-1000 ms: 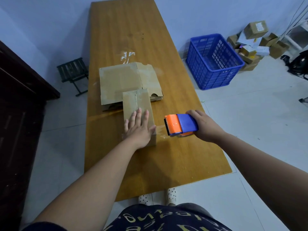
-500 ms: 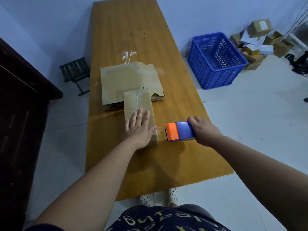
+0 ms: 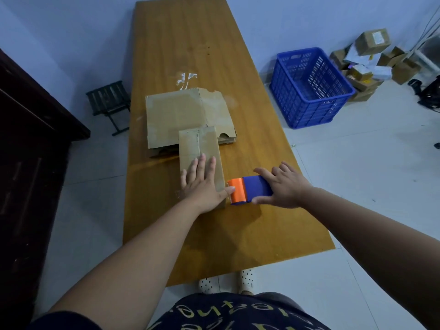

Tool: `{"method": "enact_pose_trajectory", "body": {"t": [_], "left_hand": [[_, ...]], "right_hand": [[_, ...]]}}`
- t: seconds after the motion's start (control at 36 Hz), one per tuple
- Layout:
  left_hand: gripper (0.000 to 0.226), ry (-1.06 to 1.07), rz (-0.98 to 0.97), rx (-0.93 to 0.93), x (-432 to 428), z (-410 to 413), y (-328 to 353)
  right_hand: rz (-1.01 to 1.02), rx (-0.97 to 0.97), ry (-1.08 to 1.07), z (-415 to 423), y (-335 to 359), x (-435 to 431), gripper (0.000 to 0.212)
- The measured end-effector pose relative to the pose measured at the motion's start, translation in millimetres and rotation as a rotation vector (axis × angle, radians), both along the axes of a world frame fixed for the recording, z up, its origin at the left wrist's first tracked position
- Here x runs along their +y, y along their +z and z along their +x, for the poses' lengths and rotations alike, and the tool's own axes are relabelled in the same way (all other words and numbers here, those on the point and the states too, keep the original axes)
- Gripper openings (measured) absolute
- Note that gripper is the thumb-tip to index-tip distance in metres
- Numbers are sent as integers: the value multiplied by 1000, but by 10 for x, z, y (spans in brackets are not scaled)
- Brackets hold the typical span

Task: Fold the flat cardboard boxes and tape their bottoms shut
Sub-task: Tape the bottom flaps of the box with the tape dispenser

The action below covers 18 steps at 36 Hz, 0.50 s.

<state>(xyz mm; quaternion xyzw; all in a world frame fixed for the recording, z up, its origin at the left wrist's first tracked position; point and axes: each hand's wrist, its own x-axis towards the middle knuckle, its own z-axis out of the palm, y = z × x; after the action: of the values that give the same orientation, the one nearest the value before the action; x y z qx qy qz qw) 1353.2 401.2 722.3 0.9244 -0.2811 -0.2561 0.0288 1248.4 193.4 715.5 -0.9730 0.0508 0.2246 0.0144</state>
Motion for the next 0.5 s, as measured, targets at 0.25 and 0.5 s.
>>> {"method": "enact_pose_trajectory", "body": {"t": [0.25,0.5], "left_hand": [[99,3,1,4,-19,2,8],[95,-5,26,4,-19,11,5]], "right_hand": [[287,257,-188,303,243,33,72],[515,566,-254,566,264,148,54]]}}
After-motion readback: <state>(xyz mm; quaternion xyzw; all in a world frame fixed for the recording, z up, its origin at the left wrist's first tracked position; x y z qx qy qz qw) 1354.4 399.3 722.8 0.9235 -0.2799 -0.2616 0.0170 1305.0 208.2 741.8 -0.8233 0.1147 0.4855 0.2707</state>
